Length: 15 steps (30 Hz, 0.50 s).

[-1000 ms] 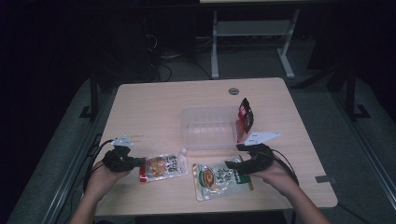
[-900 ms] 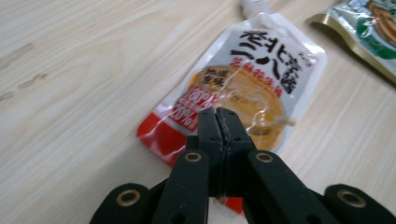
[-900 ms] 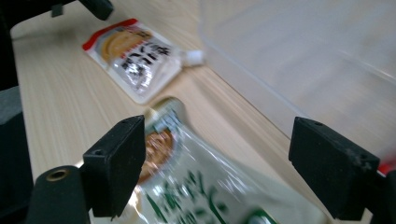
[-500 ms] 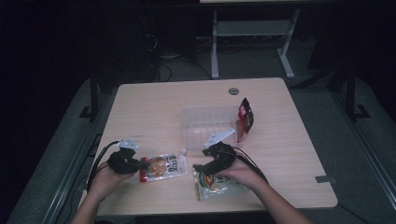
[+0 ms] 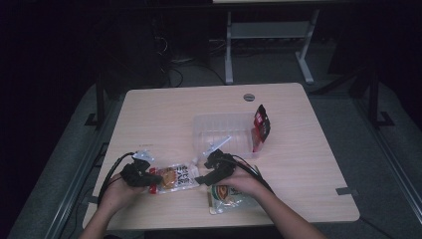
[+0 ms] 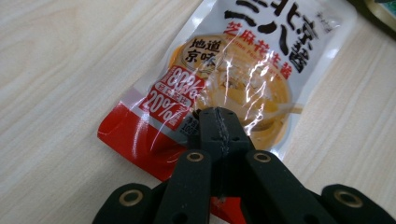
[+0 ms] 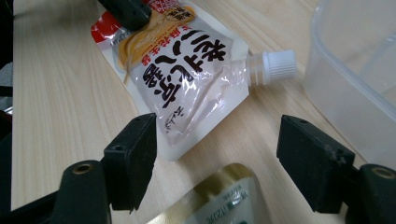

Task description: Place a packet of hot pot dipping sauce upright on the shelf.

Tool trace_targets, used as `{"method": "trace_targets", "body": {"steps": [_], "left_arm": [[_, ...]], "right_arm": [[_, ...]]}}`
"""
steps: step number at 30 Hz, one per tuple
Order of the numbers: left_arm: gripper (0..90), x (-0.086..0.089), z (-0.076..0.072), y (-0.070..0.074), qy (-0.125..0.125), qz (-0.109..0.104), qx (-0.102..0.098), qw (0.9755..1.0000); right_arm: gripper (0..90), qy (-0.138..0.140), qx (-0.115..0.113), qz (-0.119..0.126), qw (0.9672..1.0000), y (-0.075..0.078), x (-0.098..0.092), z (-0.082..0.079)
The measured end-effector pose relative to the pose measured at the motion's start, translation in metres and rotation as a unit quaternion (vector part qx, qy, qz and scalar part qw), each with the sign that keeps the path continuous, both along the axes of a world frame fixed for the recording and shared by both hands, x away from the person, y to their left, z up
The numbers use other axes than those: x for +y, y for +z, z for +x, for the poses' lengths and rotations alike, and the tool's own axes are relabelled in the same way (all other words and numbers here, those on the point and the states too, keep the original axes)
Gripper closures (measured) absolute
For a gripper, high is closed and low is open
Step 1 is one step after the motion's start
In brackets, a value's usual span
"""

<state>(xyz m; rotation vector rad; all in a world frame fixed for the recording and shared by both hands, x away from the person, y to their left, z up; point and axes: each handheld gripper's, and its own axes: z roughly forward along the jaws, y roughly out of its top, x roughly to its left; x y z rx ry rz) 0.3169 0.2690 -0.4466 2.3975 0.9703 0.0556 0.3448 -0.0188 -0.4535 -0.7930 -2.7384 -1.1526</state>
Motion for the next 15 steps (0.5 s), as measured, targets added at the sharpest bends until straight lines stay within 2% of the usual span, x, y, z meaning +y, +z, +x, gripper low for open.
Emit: {"method": "trace_targets", "body": {"steps": [2, 4, 5, 6, 8, 15], "left_arm": [[90.0, -0.001, 0.000, -0.001, 0.003, -0.003, 0.000, 1.0000], [90.0, 0.002, 0.001, -0.001, 0.002, -0.004, 0.010, 0.9999], [90.0, 0.002, 0.001, -0.002, 0.008, -0.013, 0.009, 0.9998], [90.0, 0.003, 0.002, -0.001, 0.003, -0.007, 0.011, 0.9999], [90.0, 0.003, 0.001, -0.001, 0.003, -0.008, 0.011, 0.9999], [90.0, 0.003, 0.001, -0.003, 0.009, -0.018, 0.012, 0.9997]], "right_arm": [[29.1, 0.005, -0.001, -0.003, 1.0000, -0.002, 0.002, 0.001], [29.5, 0.004, 0.004, -0.003, 1.0000, -0.003, 0.004, 0.002], [29.8, 0.008, 0.006, -0.002, 0.9999, -0.004, 0.004, 0.003], [29.7, 0.008, 0.008, -0.003, 0.9999, -0.005, 0.005, 0.003], [30.6, 0.011, 0.007, -0.004, 0.9999, -0.007, 0.006, 0.004], [35.3, 0.039, 0.021, 0.003, 0.9990, -0.012, 0.011, 0.007]]}}
